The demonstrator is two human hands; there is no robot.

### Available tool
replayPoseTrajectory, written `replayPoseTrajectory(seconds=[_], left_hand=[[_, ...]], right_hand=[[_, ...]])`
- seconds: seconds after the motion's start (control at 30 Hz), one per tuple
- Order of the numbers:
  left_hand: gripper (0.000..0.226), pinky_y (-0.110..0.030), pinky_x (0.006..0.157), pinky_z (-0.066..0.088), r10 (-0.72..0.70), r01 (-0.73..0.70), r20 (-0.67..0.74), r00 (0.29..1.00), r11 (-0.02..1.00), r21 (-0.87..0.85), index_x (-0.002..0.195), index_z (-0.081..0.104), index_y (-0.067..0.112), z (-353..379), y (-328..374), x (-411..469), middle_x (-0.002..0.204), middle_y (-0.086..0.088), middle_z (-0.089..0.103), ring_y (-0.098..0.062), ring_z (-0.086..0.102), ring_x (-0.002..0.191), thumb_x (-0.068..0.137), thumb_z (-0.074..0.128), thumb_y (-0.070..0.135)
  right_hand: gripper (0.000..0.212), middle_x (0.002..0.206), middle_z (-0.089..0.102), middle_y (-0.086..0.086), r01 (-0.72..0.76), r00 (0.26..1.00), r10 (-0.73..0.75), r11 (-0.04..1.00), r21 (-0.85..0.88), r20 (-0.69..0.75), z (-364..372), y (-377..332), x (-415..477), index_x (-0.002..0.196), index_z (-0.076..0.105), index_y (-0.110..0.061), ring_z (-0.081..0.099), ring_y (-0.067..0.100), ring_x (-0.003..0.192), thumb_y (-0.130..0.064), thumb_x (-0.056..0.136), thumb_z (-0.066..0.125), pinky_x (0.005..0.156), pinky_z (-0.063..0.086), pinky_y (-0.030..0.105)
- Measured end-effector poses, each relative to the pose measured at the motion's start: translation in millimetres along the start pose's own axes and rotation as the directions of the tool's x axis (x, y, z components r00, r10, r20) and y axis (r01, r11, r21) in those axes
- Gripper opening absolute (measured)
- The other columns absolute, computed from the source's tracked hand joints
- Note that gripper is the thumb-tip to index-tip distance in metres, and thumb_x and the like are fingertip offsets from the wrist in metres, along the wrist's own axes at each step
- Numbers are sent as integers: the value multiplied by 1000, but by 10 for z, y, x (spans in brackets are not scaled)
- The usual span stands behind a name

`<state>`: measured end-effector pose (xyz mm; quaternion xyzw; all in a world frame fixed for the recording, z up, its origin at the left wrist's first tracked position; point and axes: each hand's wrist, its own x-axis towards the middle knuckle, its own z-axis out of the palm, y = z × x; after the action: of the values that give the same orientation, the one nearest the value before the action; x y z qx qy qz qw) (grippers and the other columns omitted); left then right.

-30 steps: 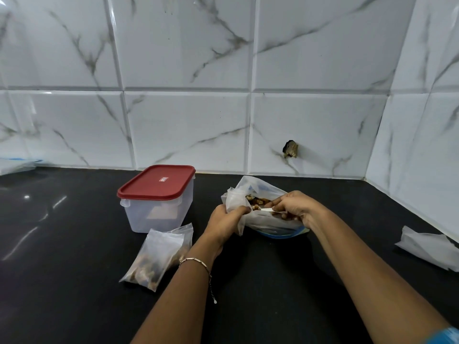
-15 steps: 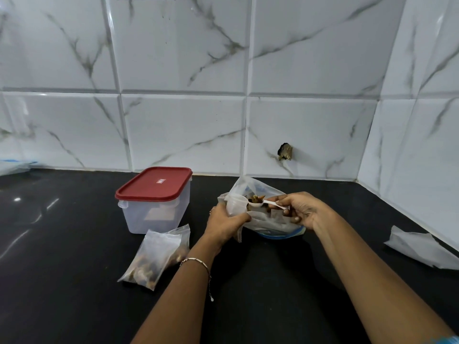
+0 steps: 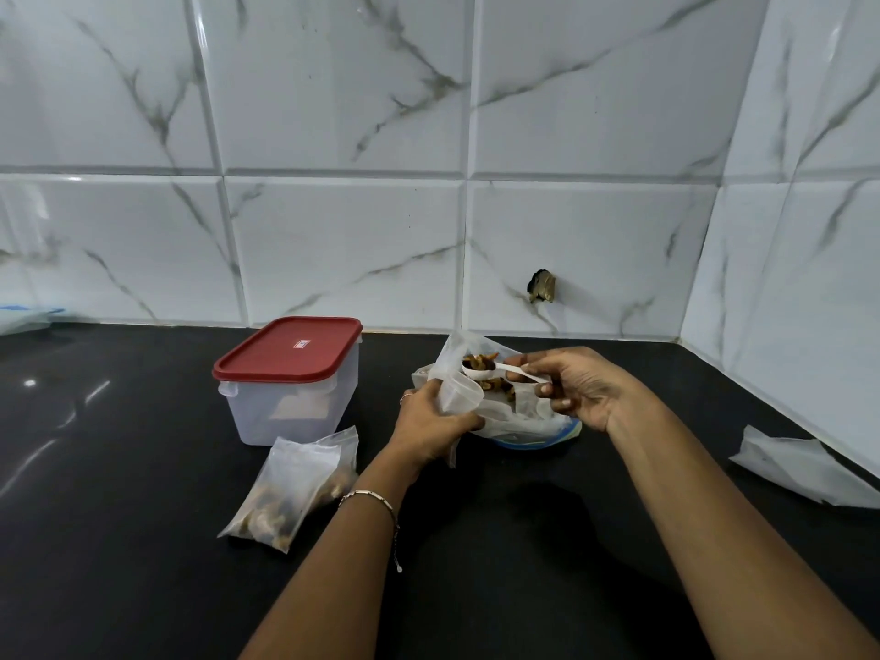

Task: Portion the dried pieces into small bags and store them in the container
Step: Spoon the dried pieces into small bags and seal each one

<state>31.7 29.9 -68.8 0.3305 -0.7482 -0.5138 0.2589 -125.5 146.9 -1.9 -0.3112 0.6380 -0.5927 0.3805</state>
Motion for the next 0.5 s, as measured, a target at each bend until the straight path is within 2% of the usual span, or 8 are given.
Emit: replayPoseTrajectory(seconds=[0.2,0.33,0.43,0.5], left_hand=[[115,-46,101,49,-28,28,-10,1000,999,-21,140,44,24,9,-12,32,139,-4,46,-24,52,122,36,79,56],[89,-42,103,47,-31,31,-15,999,999,-13,143,40,19,3,5,19,141,-6,40,-25,49,123,66,83,33],[83,-39,103,47,-26,26,-21,999,1000,-2,144,39,16,12,-30,48,141,-7,37,-25,48,123,73,81,26],[82,-40,103,47,-15,15,-39,999,1000,-14,143,41,15,17,-39,52,140,-8,38,-25,49,121,73,81,25]], right_hand=[[25,81,73,11,37,998,-45,987,-156,-47,46,-8,-26,93,75,-5,36,6,44,5,86,54,36,18,15],[26,76,71,7,84,990,-112,956,-281,-83,125,-18,-76,86,77,-9,36,5,43,5,85,55,36,21,15],[25,71,68,1,167,973,-215,907,-386,-84,223,-9,-115,80,75,-11,50,4,47,5,85,57,41,38,15],[24,80,71,-3,240,945,-322,794,-558,-52,285,7,-129,82,75,-18,62,8,61,-1,85,58,55,49,21]])
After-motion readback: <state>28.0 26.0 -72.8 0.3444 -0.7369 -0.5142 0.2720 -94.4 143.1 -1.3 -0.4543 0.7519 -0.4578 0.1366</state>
